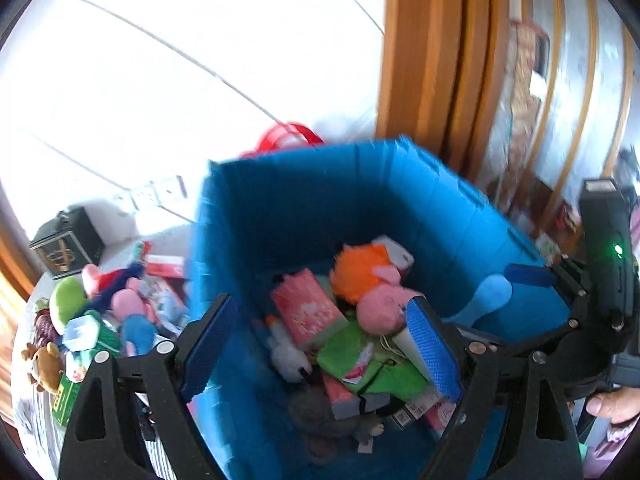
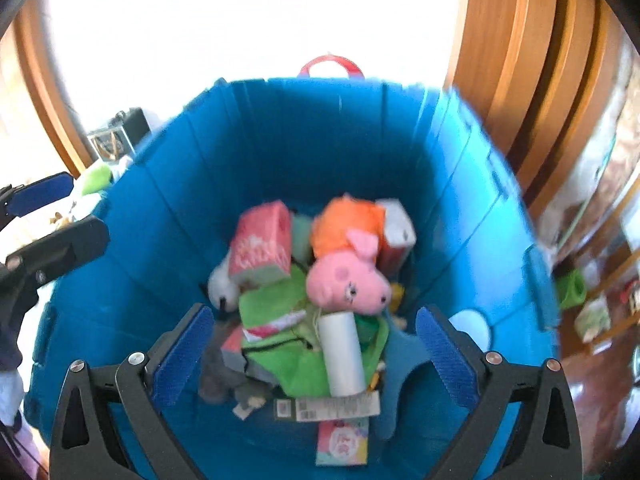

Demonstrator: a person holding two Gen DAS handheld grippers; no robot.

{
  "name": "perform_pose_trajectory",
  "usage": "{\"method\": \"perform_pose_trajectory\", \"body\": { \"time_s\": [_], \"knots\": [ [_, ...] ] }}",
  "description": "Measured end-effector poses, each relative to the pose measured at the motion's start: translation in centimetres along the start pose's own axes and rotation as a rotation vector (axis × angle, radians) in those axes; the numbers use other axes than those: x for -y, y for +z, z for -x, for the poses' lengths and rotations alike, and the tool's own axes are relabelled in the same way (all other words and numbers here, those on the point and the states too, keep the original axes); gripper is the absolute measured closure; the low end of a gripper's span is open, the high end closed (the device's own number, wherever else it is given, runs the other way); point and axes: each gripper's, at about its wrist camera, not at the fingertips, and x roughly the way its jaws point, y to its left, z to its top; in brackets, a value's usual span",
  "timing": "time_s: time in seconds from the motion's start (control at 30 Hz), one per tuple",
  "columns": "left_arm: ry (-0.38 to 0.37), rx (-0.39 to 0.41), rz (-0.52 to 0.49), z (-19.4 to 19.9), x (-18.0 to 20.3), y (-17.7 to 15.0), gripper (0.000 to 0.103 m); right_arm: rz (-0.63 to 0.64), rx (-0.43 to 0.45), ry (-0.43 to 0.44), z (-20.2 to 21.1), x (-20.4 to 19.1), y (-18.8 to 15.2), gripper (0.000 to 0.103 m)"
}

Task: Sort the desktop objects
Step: 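Withdraw both open tools from the bin back toward the pile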

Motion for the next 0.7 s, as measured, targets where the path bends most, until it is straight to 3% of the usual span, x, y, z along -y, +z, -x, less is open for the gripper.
{"method": "perform_pose_trajectory", "body": {
  "time_s": [0.2, 0.3, 0.53, 0.7],
  "knots": [
    [0.103, 0.157, 0.063, 5.8, -3.3, -2.5, 0.016, 0.023, 0.184, 0.024, 4.6, -3.6, -1.3, 0.000],
    [0.157, 0.195, 0.109, 7.8, -5.4, -4.1, 0.016, 0.046, 0.248, 0.047, 6.0, -5.8, -2.0, 0.000],
    [0.231, 0.245, 0.222, 11.6, -12.1, -7.9, 0.015, 0.102, 0.330, 0.107, 7.6, -11.8, -2.6, 0.000],
    [0.285, 0.261, 0.303, 13.5, -19.3, -10.8, 0.015, 0.111, 0.345, 0.180, 8.0, -17.0, -2.6, 0.000]
  ]
}}
